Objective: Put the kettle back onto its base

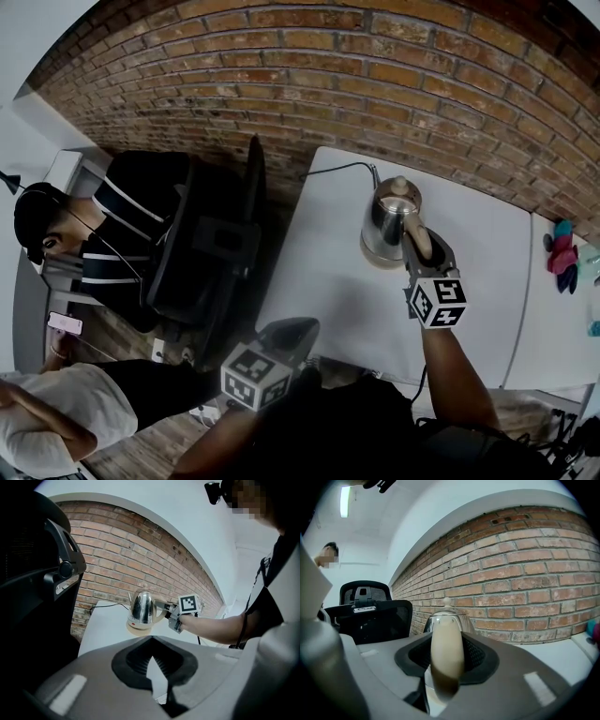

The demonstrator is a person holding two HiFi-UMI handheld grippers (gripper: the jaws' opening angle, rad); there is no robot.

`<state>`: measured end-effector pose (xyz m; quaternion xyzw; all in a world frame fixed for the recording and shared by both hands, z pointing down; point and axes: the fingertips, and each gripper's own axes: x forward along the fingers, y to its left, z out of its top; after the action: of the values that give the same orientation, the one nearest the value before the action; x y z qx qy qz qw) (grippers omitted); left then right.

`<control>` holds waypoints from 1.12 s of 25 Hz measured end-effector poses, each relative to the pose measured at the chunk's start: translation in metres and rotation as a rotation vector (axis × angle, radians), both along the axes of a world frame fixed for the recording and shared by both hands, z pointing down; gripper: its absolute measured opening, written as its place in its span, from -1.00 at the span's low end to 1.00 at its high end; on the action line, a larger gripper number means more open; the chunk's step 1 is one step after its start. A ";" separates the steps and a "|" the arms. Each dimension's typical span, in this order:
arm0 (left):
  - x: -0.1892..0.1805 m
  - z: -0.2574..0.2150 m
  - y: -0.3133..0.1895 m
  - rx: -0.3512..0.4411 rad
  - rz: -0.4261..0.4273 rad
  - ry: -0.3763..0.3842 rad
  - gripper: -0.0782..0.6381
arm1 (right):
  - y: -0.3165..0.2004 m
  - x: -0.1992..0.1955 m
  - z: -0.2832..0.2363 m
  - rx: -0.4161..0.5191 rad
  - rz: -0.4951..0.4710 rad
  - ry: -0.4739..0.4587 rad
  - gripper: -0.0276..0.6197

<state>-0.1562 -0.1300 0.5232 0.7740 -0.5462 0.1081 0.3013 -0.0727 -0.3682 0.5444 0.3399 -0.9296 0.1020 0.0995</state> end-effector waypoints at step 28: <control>0.013 -0.009 -0.001 0.031 0.053 0.029 -0.78 | 0.036 0.029 0.048 -0.060 -0.015 0.180 -0.38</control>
<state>-0.1430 -0.1310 0.5145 0.7944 -0.5227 0.0965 0.2939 -0.0439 -0.3325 0.5925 0.3374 -0.9160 0.0983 0.1935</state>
